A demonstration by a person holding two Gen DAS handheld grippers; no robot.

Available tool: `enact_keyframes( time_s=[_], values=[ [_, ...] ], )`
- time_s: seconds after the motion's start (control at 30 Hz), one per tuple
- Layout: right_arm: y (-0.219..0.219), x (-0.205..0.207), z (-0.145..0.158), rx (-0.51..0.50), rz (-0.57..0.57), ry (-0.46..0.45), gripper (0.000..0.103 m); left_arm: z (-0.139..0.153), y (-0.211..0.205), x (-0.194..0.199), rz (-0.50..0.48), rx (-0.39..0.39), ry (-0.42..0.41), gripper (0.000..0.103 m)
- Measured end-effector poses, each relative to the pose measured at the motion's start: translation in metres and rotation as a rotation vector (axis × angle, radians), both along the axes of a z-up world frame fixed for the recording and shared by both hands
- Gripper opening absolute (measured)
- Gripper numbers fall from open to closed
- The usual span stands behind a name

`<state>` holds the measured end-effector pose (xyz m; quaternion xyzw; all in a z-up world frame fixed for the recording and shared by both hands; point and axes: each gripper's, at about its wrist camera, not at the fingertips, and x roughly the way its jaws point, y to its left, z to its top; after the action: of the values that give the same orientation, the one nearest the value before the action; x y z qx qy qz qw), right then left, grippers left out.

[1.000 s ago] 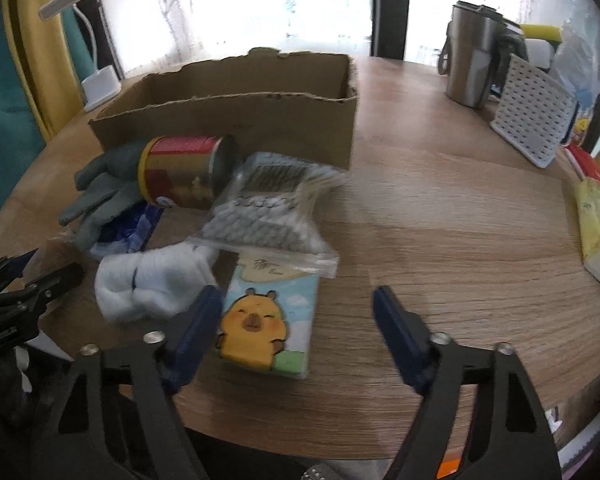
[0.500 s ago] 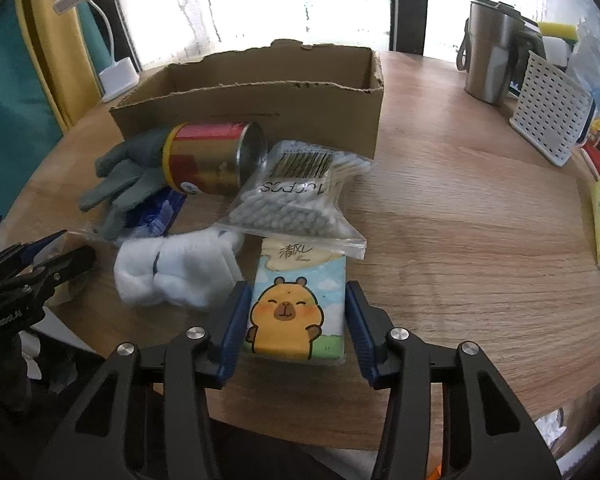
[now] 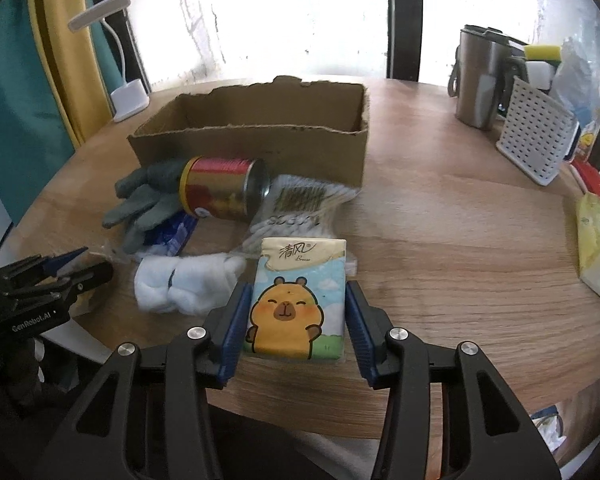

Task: Organize objects
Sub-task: 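Carry the food bag with the left tool while the right tool carries the tissue pack toward the box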

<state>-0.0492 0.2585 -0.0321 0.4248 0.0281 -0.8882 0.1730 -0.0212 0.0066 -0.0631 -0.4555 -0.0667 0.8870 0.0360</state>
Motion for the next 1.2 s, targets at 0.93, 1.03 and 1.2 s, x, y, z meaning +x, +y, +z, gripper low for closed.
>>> enact_keyframes(
  time_s=[0.93, 1.03, 1.2],
  values=[
    [0.001, -0.015, 0.019, -0.028, 0.011, 0.032, 0.049, 0.041, -0.007, 0.002, -0.016, 0.019, 0.098, 0.052],
    [-0.001, -0.019, 0.024, -0.031, 0.013, 0.037, 0.049, 0.048, -0.006, -0.002, -0.022, 0.017, 0.113, 0.052],
    [-0.003, -0.028, 0.031, -0.03, 0.015, 0.04, 0.049, 0.055, -0.005, -0.012, -0.032, 0.024, 0.123, 0.052]
  ],
)
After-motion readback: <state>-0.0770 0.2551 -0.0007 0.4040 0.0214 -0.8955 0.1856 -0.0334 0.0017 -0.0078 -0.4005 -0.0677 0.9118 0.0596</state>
